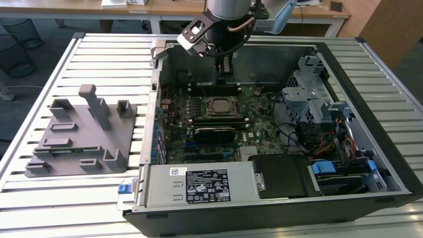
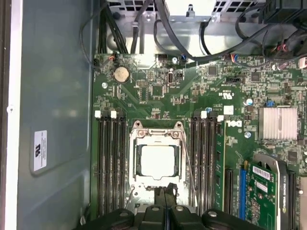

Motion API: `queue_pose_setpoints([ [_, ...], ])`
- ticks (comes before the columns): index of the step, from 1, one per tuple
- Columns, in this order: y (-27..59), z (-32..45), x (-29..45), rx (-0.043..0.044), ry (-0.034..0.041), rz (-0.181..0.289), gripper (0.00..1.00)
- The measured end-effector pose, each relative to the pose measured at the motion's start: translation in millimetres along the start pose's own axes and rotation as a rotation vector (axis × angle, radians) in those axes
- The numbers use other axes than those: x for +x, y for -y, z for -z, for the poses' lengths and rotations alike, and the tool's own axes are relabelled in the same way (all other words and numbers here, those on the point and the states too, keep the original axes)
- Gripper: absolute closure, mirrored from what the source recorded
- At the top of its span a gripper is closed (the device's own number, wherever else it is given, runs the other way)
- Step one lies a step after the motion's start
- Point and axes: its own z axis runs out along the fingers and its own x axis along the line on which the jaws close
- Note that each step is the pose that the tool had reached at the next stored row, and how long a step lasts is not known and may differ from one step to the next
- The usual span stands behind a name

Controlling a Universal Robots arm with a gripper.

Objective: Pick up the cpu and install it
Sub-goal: 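Install the first cpu locking lever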

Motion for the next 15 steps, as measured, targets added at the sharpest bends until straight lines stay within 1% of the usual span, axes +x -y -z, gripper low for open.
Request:
queue_pose_setpoints([
  [2,0.1,0.0,-0.1,0.0003,0.0013,0.013,0.89],
  [9,0.1,-0.2,-0.1,0.003,0.0149,0.109,0.89],
  [11,0.1,-0.2,-0.1,0.0038,0.0163,0.143,0.89],
  [15,0.2,-0.3,-0.1,0.005,0.0167,0.206,0.89],
])
